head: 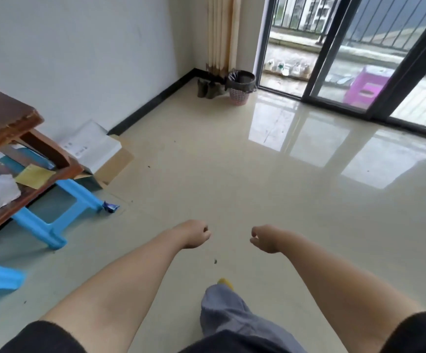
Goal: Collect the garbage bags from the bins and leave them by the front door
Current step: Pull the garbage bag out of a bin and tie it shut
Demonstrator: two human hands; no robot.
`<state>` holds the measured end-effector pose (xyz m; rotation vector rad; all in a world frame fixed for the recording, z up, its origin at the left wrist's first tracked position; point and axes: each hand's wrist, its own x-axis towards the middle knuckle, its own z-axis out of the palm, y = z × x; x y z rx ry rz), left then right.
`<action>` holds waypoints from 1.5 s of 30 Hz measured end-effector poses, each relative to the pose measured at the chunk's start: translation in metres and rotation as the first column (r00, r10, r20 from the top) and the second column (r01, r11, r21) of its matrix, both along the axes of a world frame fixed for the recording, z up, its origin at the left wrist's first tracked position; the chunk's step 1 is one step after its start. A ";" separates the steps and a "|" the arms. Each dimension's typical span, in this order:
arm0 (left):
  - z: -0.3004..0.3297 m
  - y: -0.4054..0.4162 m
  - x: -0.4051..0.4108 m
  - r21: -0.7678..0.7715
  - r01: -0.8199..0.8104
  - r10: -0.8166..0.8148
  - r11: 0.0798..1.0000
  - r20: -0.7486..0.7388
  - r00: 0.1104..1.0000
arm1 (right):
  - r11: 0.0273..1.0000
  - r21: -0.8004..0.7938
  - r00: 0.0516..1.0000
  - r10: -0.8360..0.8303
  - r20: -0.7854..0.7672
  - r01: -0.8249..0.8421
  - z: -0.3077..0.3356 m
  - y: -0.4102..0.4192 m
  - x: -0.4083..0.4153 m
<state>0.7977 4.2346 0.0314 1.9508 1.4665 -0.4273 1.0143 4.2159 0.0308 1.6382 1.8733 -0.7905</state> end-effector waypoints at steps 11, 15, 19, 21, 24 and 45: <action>0.004 0.245 -0.004 -0.034 -0.105 0.104 0.994 -0.020 0.994 | 0.999 -0.018 0.999 0.043 -0.024 -0.043 0.005 0.259 0.002; -0.003 0.351 -0.002 -0.021 -0.072 0.072 0.997 -0.010 0.997 | 1.000 -0.014 1.000 0.001 0.005 0.000 -0.006 0.355 0.014; 0.003 0.474 -0.003 -0.015 -0.033 0.033 0.999 0.002 0.999 | 0.996 0.001 0.996 -0.086 0.012 0.086 0.001 0.458 0.022; 0.007 0.533 0.001 -0.005 -0.006 0.006 1.000 -0.006 1.000 | 0.993 0.019 0.994 -0.113 0.002 0.113 0.007 0.509 0.025; 0.013 0.605 0.014 -0.024 0.062 -0.063 0.998 -0.035 0.997 | 0.984 0.031 0.984 -0.173 -0.050 0.175 0.016 0.572 0.030; 0.002 1.058 0.198 -0.044 0.024 -0.023 0.999 0.029 0.999 | 0.980 0.014 0.980 -0.196 0.006 0.196 0.013 1.027 0.224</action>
